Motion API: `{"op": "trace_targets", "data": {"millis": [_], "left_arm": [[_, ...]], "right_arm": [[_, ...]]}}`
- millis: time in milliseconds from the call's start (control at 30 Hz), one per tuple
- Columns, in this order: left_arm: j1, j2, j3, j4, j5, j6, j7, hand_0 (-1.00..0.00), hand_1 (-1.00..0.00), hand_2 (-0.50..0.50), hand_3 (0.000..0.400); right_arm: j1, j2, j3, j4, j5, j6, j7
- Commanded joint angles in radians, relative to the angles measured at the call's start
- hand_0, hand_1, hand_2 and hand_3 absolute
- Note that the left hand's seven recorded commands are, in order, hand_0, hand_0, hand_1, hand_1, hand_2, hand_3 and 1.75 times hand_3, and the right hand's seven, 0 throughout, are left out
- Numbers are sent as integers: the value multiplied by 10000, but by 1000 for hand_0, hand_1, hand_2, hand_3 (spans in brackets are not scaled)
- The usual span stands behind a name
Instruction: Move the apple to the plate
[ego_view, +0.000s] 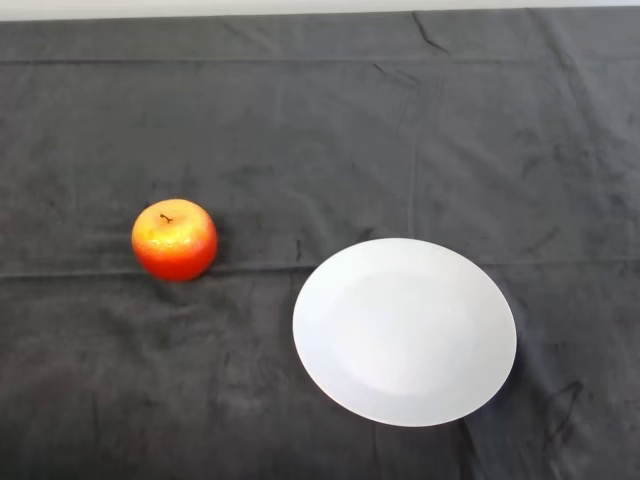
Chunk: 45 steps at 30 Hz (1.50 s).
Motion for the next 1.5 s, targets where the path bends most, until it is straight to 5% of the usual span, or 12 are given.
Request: {"op": "trace_targets", "data": {"millis": [33, 900, 1500], "left_arm": [[-371, -140, -258, -270, 366, -274, 76, 0, 0, 0, 0], [-833, -1244, -3574, -517, 4327, -986, -398, 0, 0, 0, 0], [-821, -1771, -4672, -586, 5273, -1340, -1971, 0, 0, 0, 0]], "right_arm": [[368, -310, -11, 200, 0, -67, 100], [381, -294, -8, 168, -2, -70, 92], [391, -282, -4, 141, -1, -70, 82]]}}
